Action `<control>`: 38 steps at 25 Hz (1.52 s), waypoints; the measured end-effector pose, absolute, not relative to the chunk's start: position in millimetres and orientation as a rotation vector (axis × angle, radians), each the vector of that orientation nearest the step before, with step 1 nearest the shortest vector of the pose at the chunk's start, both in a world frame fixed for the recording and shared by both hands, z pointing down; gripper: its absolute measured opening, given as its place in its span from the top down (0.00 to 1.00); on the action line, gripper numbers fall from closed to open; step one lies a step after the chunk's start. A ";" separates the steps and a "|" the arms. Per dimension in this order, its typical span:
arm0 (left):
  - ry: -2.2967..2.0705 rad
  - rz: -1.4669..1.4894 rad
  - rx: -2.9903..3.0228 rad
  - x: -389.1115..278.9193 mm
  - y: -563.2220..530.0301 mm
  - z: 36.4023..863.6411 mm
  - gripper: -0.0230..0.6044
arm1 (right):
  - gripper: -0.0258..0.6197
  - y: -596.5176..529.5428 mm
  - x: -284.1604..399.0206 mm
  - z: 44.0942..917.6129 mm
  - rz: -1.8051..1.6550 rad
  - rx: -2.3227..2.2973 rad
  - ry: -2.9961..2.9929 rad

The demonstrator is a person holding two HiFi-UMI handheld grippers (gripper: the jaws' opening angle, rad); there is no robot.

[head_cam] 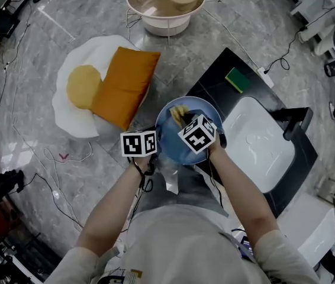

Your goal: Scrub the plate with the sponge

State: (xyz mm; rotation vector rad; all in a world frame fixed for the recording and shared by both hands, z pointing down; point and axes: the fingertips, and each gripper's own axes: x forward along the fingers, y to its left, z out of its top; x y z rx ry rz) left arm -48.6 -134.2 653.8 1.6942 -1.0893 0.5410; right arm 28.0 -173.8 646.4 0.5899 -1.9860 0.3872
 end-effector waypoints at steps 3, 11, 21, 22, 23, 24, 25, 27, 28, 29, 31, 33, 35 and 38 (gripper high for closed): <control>-1.105 0.535 1.688 -48.7 -134.0 653.5 0.92 | 0.89 -189.1 61.0 645.4 0.317 0.646 -1.899; -1.127 0.577 1.688 -51.7 -134.5 655.0 0.91 | 0.89 -143.2 118.0 639.9 0.304 0.480 -1.774; -1.191 0.635 1.792 -62.7 -138.8 618.5 0.70 | 0.89 -112.3 112.6 587.9 0.381 0.628 -1.916; -1.192 0.628 1.821 -62.9 -140.3 610.6 0.70 | 0.89 -112.8 110.6 578.6 0.392 0.658 -1.944; -1.197 0.623 1.850 -63.8 -141.9 601.7 0.70 | 0.89 -114.0 108.7 569.1 0.404 0.690 -1.975; -1.208 0.618 1.877 -65.3 -143.4 591.9 0.70 | 0.89 -115.5 107.2 559.4 0.417 0.725 -2.004; -1.222 0.613 1.902 -67.1 -144.8 581.4 0.70 | 0.89 -116.9 106.4 549.9 0.426 0.759 -2.030; -1.254 0.596 1.948 -69.8 -148.3 559.3 0.70 | 0.89 -121.9 107.0 531.2 0.413 0.822 -2.075; -1.268 0.585 1.973 -69.8 -150.8 547.7 0.70 | 0.89 -125.2 106.9 520.4 0.402 0.849 -2.099; -1.280 0.575 2.001 -69.1 -153.5 535.7 0.70 | 0.89 -128.5 105.9 508.2 0.393 0.875 -2.125; -1.300 0.557 2.062 -67.1 -159.0 510.5 0.70 | 0.89 -135.9 102.1 481.1 0.371 0.931 -2.188; -1.320 0.531 2.121 -66.1 -163.2 483.5 0.74 | 0.89 -144.5 98.3 449.9 0.328 1.003 -2.267; -1.353 0.494 2.170 -67.0 -166.0 455.9 0.76 | 0.89 -151.7 96.4 417.0 0.274 1.076 -2.342; -1.421 0.454 2.244 -72.3 -171.4 416.1 0.78 | 0.89 -159.4 94.7 370.6 0.186 1.154 -2.430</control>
